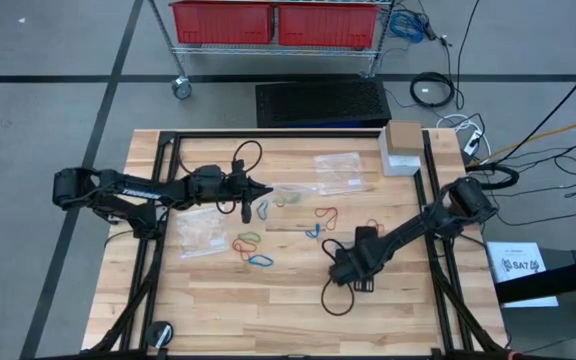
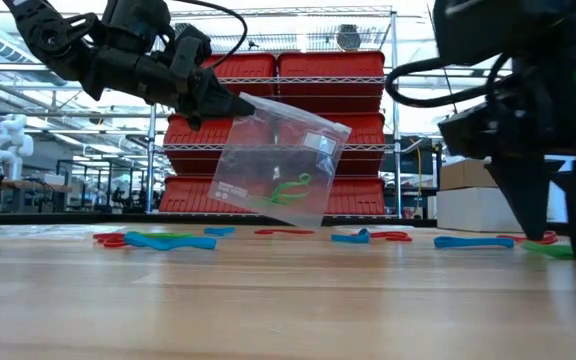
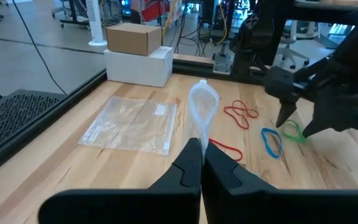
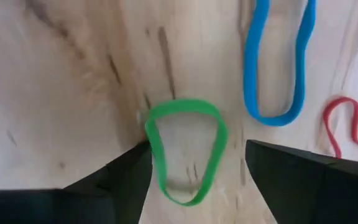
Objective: Sort rubber bands
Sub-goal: Put the green rubber band into the open transparent zip bag
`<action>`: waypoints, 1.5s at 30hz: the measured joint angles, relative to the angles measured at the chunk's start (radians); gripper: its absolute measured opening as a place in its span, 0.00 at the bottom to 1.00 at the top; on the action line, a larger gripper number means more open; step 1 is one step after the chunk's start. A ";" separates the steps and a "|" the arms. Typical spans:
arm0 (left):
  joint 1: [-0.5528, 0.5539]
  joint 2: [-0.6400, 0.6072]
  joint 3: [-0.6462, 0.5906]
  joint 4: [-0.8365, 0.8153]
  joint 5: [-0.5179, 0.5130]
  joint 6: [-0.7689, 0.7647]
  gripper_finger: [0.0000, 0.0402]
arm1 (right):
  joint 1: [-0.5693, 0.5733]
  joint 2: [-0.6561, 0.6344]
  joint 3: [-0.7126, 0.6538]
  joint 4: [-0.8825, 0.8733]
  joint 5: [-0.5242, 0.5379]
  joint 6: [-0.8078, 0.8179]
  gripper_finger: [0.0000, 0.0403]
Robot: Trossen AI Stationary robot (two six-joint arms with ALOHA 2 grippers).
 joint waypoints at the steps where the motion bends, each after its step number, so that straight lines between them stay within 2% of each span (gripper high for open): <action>1: 0.000 0.000 0.000 0.000 0.000 0.000 0.00 | -0.011 0.000 -0.003 0.006 -0.013 -0.007 0.61; 5: 0.000 0.000 0.000 0.000 0.000 0.001 0.00 | -0.053 -0.002 -0.033 0.049 -0.101 -0.031 0.56; 9: 0.000 0.000 0.000 -0.001 0.000 0.002 0.00 | -0.066 -0.003 -0.044 0.077 -0.165 -0.051 0.46; 18: 0.000 0.000 0.000 -0.002 0.000 0.008 0.00 | -0.066 -0.034 -0.047 0.085 -0.166 -0.062 0.03; 24: 0.000 0.000 0.000 -0.002 0.000 0.008 0.00 | -0.087 -0.133 -0.050 0.115 -0.203 -0.067 0.02; 32: 0.000 0.000 0.000 -0.001 0.000 0.008 0.00 | -0.187 -0.310 -0.048 0.244 -0.167 -0.108 0.00; 35: 0.000 0.000 0.000 0.000 0.000 0.008 0.00 | -0.256 -0.359 -0.047 0.337 -0.130 -0.156 0.00; 40: 0.000 0.000 0.000 0.000 0.000 0.025 0.00 | -0.384 -0.392 -0.042 0.527 -0.126 -0.269 0.00; 45: 0.000 0.000 0.000 0.000 0.000 0.025 0.00 | -0.478 -0.375 0.056 0.596 -0.123 -0.432 0.00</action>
